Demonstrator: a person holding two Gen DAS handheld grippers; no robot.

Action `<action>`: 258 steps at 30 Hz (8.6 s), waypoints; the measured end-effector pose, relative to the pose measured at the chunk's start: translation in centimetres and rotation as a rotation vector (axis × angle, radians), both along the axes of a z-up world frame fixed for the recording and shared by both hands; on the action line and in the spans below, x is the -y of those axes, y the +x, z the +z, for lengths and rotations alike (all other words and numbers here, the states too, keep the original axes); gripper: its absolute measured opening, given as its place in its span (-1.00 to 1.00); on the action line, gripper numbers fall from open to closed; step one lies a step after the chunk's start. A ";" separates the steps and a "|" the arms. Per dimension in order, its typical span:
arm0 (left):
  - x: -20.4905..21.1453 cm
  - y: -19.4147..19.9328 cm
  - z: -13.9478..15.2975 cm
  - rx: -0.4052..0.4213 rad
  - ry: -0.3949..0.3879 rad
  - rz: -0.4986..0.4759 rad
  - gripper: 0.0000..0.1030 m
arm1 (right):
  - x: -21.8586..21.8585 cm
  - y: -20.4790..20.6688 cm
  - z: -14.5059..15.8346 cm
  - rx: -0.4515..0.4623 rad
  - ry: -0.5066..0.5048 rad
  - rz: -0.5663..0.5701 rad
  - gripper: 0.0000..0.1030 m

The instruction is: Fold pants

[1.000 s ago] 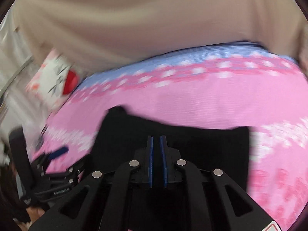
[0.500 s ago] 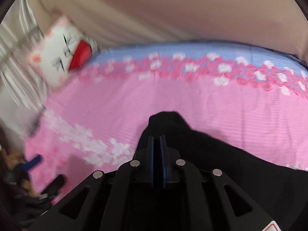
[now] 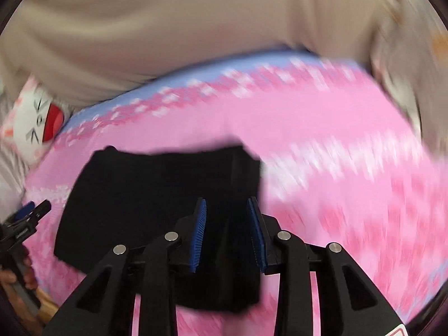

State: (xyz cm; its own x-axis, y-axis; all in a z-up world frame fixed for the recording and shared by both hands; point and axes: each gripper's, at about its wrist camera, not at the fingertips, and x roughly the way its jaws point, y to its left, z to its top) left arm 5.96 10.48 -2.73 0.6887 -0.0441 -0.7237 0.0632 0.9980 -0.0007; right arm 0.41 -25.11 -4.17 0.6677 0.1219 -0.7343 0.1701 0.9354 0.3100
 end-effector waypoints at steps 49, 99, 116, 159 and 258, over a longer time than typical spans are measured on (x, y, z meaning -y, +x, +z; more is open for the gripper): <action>7.6 -2.9 -2.0 -0.070 0.108 -0.046 0.88 | 0.6 -5.2 -0.2 0.112 -0.083 -0.053 0.09; 8.3 -0.9 -3.3 -0.109 0.098 -0.085 0.91 | 0.0 -1.6 -0.1 0.065 -0.041 0.018 -0.01; 7.9 -1.6 -3.6 -0.149 0.019 -0.080 0.91 | -0.1 -3.1 -2.6 0.026 0.137 0.027 0.29; 8.7 -1.2 -4.1 -0.150 0.064 -0.053 0.91 | -0.7 -1.9 -5.1 -0.027 0.153 0.016 0.47; 11.1 21.0 1.0 0.091 0.145 -0.004 0.74 | 1.0 23.2 4.2 0.188 -0.067 0.118 -0.76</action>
State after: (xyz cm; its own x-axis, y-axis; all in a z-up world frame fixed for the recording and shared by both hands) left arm 26.95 -0.62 -1.73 0.7514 0.0532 -0.6577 0.0607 0.9869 0.1492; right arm 23.58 -26.16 0.02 0.7776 0.1623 -0.6074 0.0036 0.9649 0.2624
